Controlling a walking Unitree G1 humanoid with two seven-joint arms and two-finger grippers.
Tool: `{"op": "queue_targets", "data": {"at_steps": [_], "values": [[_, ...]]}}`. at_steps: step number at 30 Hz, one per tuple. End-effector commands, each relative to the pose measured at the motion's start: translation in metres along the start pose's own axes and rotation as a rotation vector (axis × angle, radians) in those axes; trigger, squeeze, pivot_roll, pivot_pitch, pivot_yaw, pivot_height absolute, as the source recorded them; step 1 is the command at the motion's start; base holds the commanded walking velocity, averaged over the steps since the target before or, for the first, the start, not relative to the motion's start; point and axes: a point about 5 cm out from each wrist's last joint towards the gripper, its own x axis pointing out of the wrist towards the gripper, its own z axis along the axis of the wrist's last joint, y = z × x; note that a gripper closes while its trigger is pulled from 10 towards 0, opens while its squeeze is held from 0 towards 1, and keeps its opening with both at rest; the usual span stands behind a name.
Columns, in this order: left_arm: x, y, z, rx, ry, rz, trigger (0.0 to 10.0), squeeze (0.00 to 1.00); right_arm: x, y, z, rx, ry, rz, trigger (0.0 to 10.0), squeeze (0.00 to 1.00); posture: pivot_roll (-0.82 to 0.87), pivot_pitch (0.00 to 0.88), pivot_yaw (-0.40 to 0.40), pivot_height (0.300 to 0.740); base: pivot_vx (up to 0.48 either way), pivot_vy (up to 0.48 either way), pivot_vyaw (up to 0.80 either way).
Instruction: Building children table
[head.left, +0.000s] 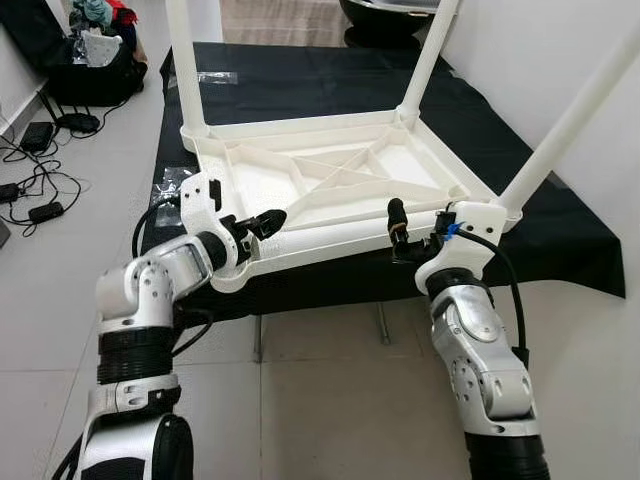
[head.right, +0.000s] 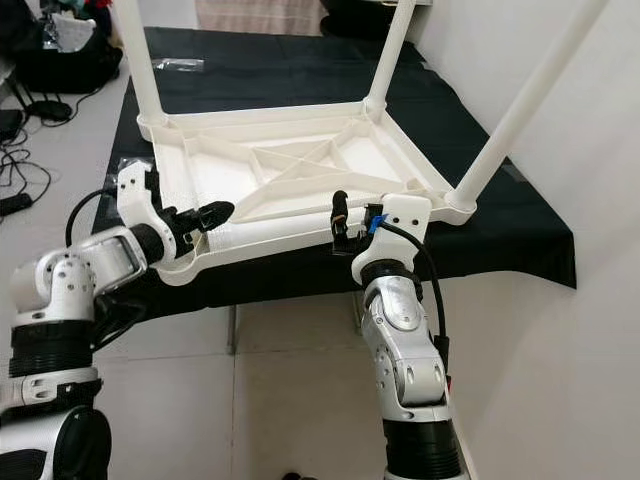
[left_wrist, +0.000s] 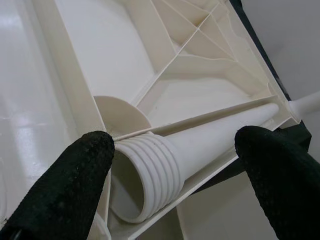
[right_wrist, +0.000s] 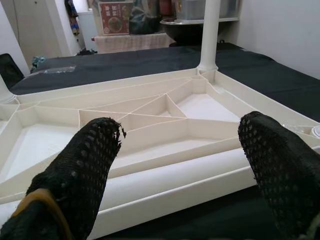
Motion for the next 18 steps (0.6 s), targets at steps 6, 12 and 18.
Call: {"op": "queue_targets", "data": {"at_steps": [6,12,18], "values": [[-0.003,-0.005,0.01,-0.005,0.023,0.033,10.0,0.0,0.0,-0.002,-0.005,-0.003,0.026,-0.018,10.0,0.0,0.11,0.171,-0.116,0.74,0.0,0.0,0.0],[0.0,-0.014,0.011,-0.029,0.049,0.013,10.0,0.0,0.001,-0.001,-0.005,-0.003,0.023,-0.019,10.0,0.0,0.11,0.171,-0.114,0.74,0.0,0.0,0.0],[0.003,-0.024,0.004,-0.057,0.098,0.008,10.0,0.0,0.001,-0.002,-0.005,-0.004,0.025,-0.024,10.0,0.0,0.11,0.17,-0.111,0.74,0.0,0.0,0.0]]}}
